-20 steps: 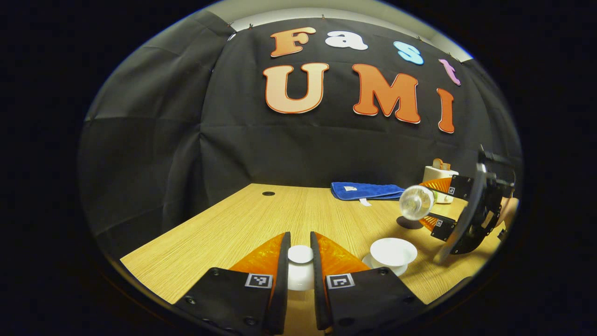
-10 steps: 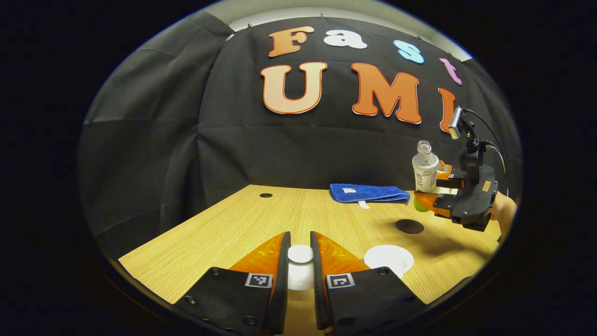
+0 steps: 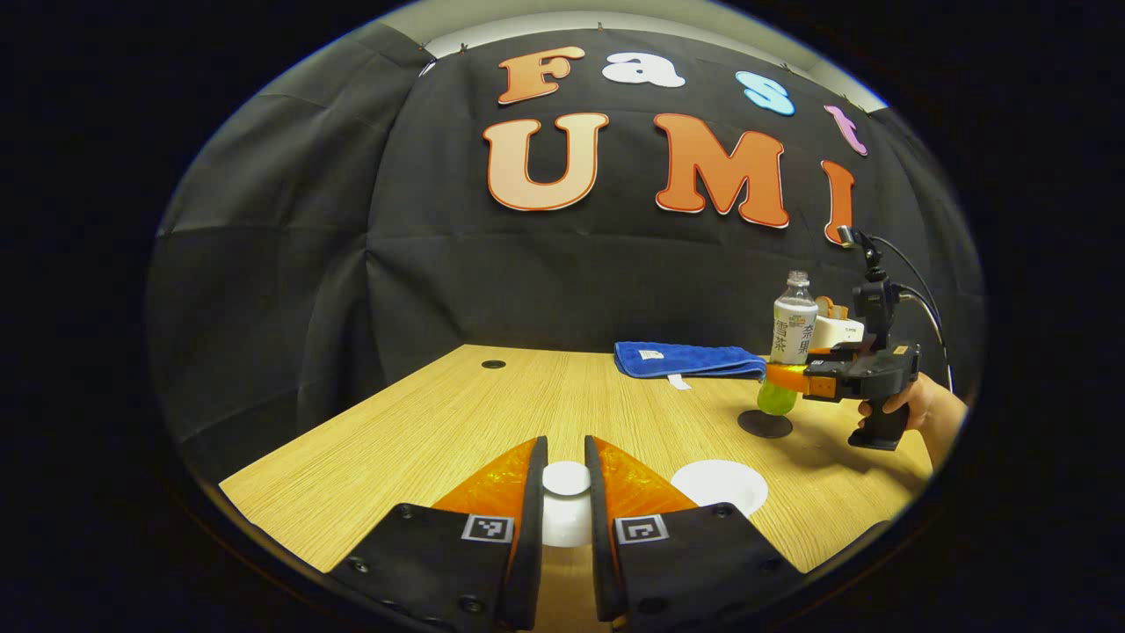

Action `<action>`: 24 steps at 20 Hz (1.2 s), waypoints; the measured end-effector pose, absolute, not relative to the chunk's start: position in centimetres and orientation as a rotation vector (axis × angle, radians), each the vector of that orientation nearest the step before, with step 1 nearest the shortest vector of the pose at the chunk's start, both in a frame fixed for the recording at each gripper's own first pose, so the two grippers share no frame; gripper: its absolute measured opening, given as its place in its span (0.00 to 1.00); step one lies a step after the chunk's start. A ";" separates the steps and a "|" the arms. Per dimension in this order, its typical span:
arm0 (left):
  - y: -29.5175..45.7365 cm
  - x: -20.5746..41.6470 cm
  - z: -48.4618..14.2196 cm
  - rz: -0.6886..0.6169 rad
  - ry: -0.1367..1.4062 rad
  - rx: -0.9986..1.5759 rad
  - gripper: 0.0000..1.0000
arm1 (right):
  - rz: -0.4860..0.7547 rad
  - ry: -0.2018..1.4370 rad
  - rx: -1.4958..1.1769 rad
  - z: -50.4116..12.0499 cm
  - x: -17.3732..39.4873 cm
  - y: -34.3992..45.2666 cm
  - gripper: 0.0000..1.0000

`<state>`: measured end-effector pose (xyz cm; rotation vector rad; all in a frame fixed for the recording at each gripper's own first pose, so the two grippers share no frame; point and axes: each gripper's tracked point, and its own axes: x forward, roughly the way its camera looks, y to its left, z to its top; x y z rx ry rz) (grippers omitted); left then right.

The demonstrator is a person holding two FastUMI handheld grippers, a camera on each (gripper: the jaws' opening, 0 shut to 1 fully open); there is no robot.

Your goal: Open the teacup lid with one hand, grasp the water bottle and pour water into the teacup with the other hand; after pouring, place the water bottle on the coaster and then close the teacup lid.

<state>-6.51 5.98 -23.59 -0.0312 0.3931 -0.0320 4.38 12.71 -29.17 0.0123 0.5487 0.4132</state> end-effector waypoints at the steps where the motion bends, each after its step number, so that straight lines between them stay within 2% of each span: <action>1: 5.8 -6.5 -23.8 -0.033 0.396 -0.026 0.28 | 0.410 0.567 0.027 -29.2 4.3 12.7 0.64; 11: 5.1 -6.4 -24.4 -0.041 0.413 -0.030 0.28 | 0.417 0.602 0.084 -31.6 4.2 13.1 0.64; 13: 4.4 -6.2 -24.5 -0.053 0.416 -0.035 0.28 | 0.414 0.600 0.058 -31.9 4.1 12.8 0.69; 14: 4.0 -6.0 -24.2 -0.063 0.411 -0.038 0.28 | 0.416 0.586 0.041 -31.3 4.2 13.0 0.75; 15: 3.4 -5.9 -23.9 -0.072 0.403 -0.036 0.28 | 0.416 0.573 0.028 -30.7 4.1 12.8 0.86; 17: 2.4 -5.6 -23.3 -0.091 0.387 -0.040 0.28 | 0.415 0.560 0.022 -30.1 3.8 12.1 0.96; 24: -2.9 -3.9 -22.4 -0.193 0.345 -0.100 0.28 | 0.367 0.500 0.033 -26.2 0.6 7.7 0.98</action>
